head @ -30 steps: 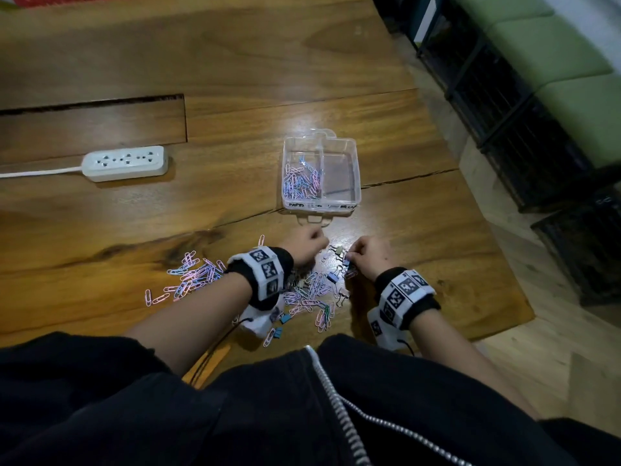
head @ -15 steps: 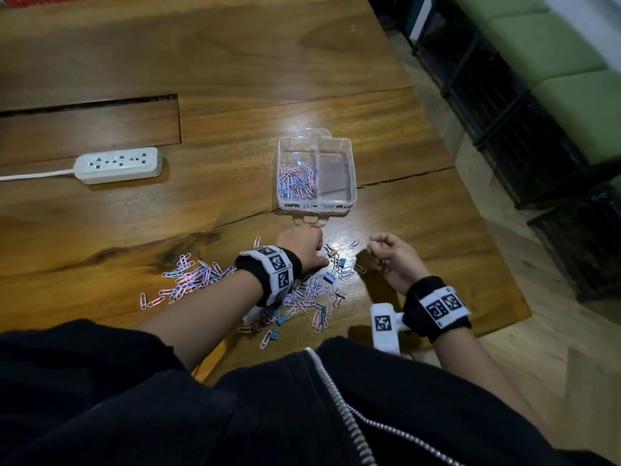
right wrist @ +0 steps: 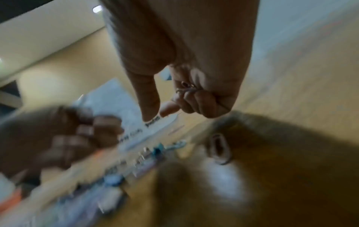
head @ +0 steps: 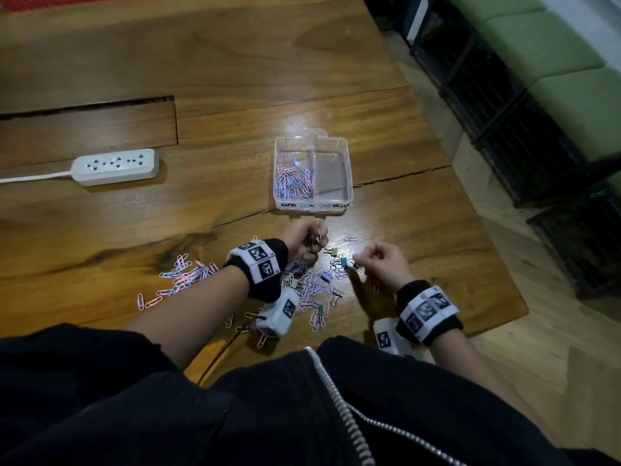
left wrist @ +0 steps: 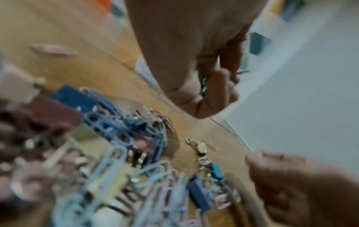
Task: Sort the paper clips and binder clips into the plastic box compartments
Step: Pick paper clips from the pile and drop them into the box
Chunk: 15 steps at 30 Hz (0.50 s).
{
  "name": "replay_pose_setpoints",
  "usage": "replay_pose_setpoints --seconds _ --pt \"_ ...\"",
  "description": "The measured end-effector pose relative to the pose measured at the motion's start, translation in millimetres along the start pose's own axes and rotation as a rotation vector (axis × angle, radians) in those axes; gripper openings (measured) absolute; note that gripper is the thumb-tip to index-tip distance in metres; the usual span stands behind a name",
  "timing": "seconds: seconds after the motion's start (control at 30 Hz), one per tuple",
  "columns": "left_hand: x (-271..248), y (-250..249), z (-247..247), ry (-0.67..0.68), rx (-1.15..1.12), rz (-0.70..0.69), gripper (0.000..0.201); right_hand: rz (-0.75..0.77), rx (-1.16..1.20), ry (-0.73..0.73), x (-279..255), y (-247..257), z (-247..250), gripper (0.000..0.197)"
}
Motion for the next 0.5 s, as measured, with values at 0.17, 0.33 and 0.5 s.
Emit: replay_pose_setpoints --seconds 0.17,0.33,0.5 --pt "2.6 0.2 -8.3 -0.053 0.210 -0.003 0.024 0.195 -0.459 -0.061 1.6 -4.9 -14.1 0.018" --pt "7.0 9.3 -18.9 -0.084 1.183 -0.258 0.017 0.187 -0.557 -0.017 5.6 1.2 -13.4 0.010" --pt "8.0 6.6 -27.1 -0.108 1.587 -0.421 0.023 0.125 -0.375 0.001 3.5 3.3 -2.7 0.013"
Point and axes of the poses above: each hand's wrist, its own x-axis towards the middle knuckle, its own z-axis out of the back of the hand, y = z × x, the point moved 1 cm from there along x, towards the middle knuckle, and after that the axes turned 4 degrees about -y, right-handed, at the moved point
